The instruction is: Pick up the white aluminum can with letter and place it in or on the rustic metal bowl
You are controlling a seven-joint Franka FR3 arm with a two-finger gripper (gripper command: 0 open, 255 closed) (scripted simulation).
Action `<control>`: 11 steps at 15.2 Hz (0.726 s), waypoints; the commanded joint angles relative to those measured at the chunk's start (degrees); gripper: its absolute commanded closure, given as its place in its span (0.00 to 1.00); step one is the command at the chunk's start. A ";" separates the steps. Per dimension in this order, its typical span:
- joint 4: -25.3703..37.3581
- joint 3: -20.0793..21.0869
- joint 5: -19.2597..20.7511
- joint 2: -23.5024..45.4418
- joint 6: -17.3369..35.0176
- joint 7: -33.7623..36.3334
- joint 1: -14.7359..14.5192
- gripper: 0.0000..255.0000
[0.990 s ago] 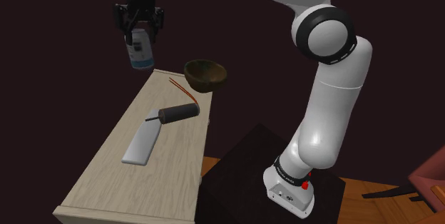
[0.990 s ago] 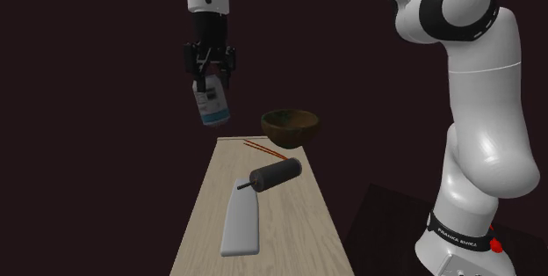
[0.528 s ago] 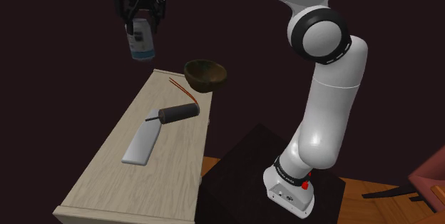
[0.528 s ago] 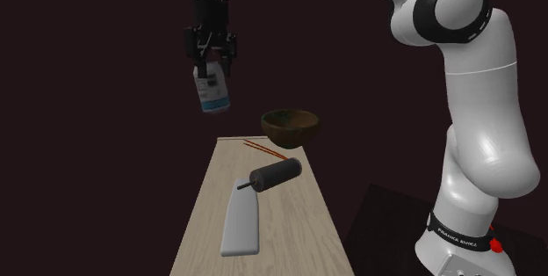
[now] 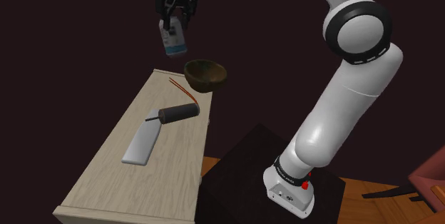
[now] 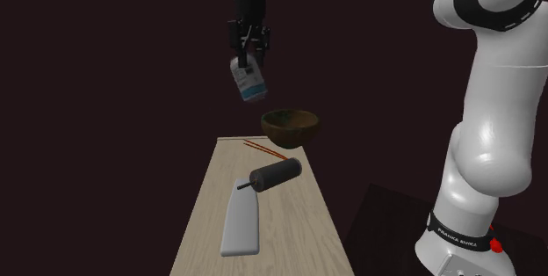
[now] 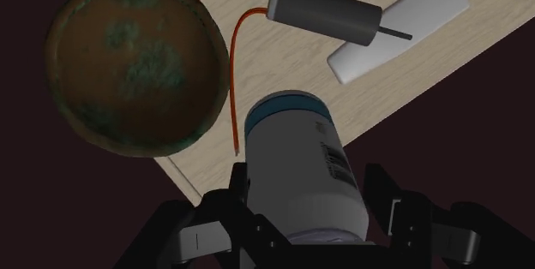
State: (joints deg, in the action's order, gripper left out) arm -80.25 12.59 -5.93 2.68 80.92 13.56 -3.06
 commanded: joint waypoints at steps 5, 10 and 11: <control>-8.75 -4.12 -1.20 -8.73 -0.73 -8.02 3.98 1.00; -13.18 -8.39 -0.77 -14.24 -2.60 -15.16 6.92 1.00; -14.35 -8.40 -0.77 -14.59 -1.77 -15.25 6.89 1.00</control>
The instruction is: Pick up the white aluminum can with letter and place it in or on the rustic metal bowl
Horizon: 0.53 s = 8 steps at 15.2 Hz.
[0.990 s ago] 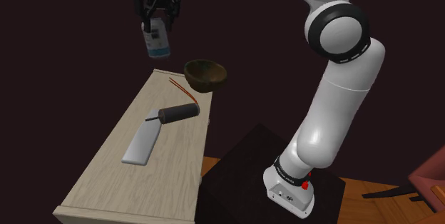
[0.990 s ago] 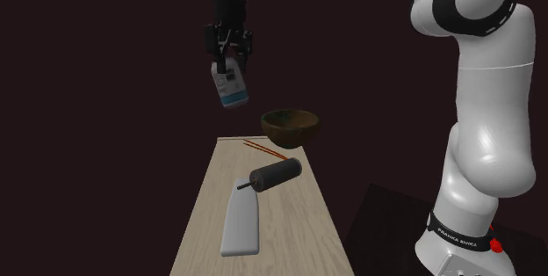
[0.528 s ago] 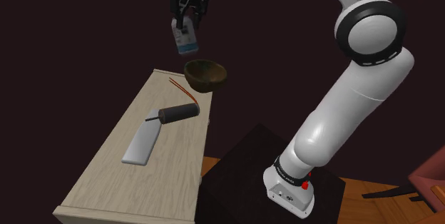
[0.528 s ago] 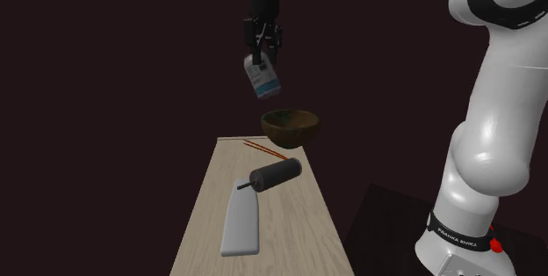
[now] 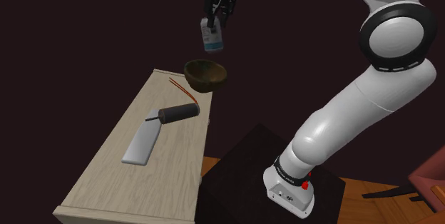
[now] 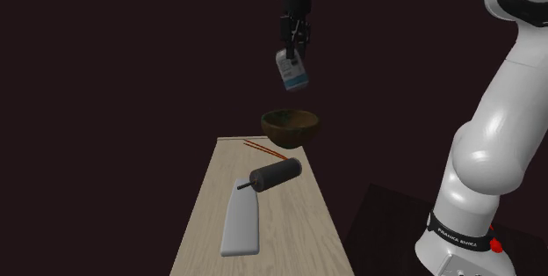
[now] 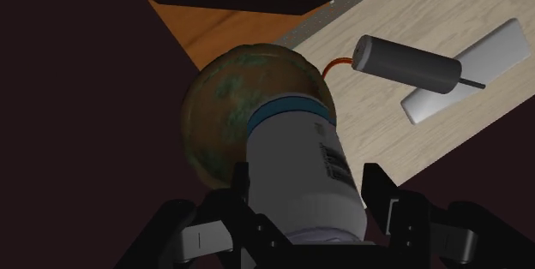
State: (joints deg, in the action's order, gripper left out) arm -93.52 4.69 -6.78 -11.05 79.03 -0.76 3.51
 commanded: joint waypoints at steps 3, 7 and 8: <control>-4.46 -0.50 0.05 -1.78 2.56 -1.20 0.30 1.00; -8.68 -0.45 0.01 -2.80 5.75 -1.54 0.29 1.00; -9.70 -0.44 0.00 -3.02 6.54 -1.62 0.28 1.00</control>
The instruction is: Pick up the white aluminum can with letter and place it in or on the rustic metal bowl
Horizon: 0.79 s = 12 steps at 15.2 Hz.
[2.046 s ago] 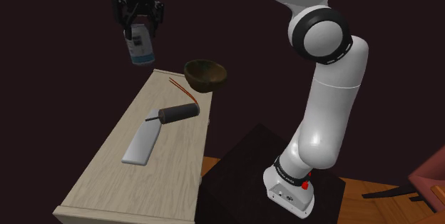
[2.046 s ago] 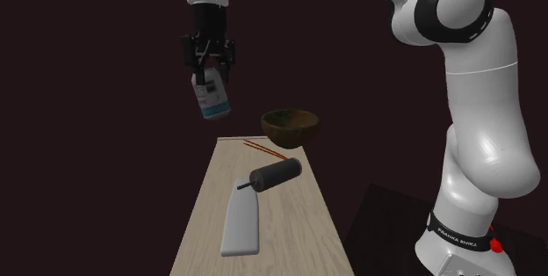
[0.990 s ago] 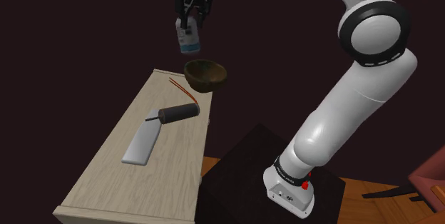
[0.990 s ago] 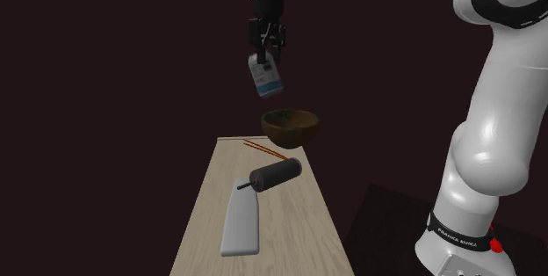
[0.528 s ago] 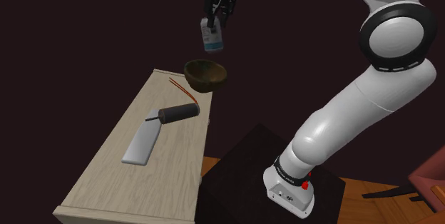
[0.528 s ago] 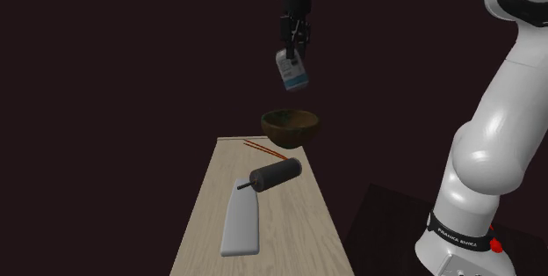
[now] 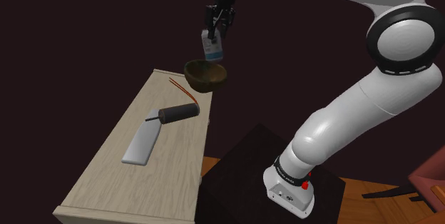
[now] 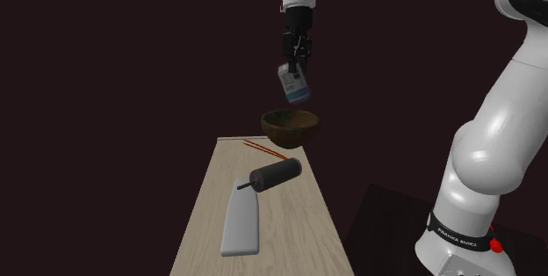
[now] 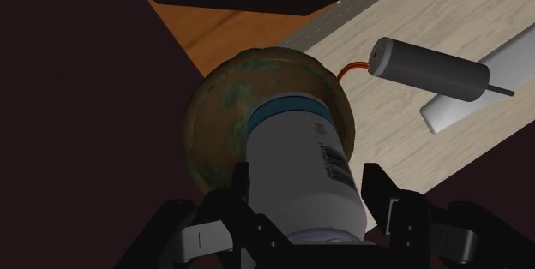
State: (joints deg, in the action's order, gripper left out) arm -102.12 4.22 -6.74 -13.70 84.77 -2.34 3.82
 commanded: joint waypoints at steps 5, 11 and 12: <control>-5.92 0.10 -0.10 -1.27 4.70 -0.43 -0.05 1.00; -10.87 0.20 -0.19 -1.91 9.00 -0.85 -0.08 1.00; -10.86 0.20 -0.19 -1.90 8.99 -0.85 -0.08 1.00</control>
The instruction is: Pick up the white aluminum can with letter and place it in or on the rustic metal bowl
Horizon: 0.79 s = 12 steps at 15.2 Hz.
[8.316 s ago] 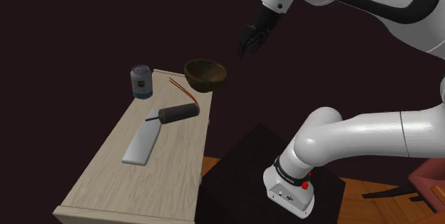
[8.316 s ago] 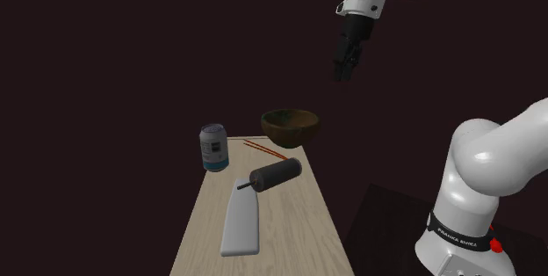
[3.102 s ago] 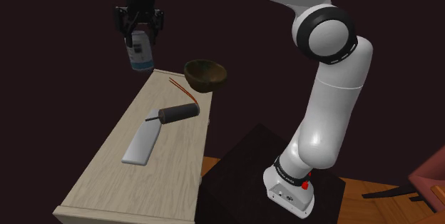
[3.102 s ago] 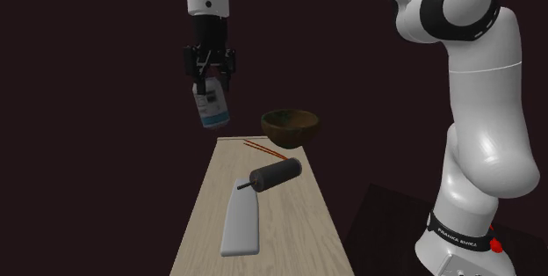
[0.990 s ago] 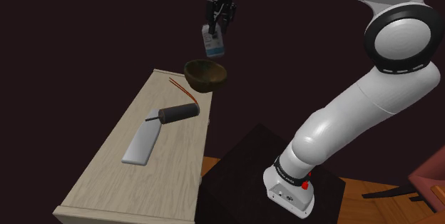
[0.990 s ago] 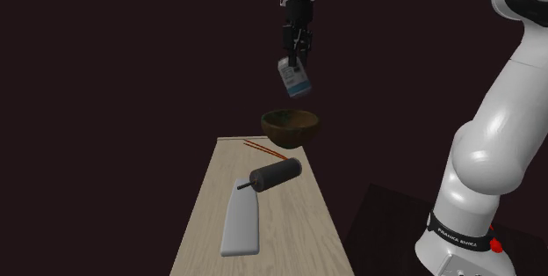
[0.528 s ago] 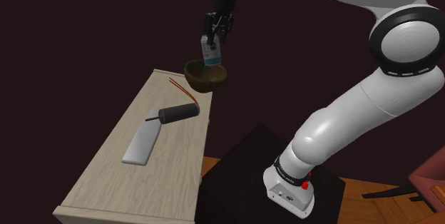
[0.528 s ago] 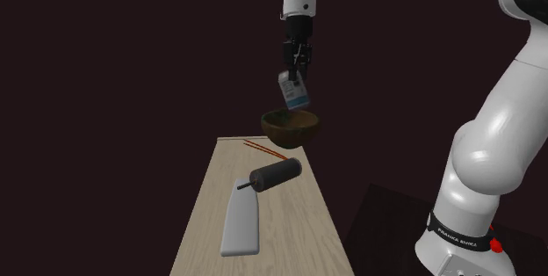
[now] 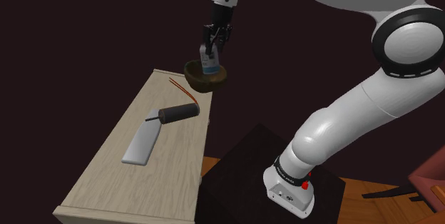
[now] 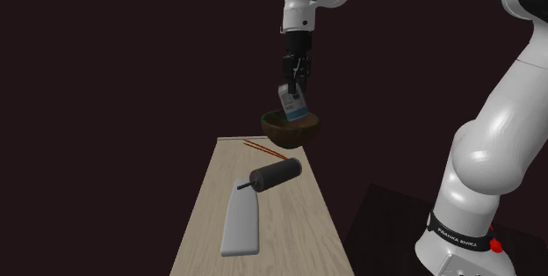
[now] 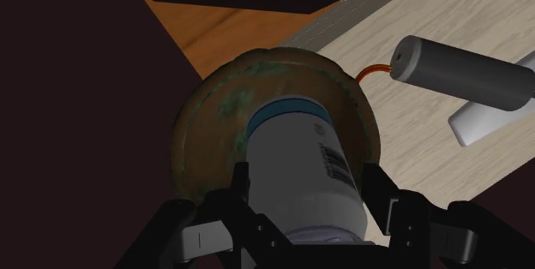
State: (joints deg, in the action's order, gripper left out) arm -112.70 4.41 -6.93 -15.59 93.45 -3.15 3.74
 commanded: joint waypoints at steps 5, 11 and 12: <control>-0.26 0.00 -0.01 -0.01 0.31 -0.03 0.00 1.00; -0.28 0.00 0.00 -0.01 0.32 -0.04 0.00 0.00; -0.26 0.00 -0.01 -0.01 0.31 -0.03 0.00 0.00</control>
State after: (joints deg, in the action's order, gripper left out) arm -112.97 4.41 -6.94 -15.59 93.77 -3.19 3.74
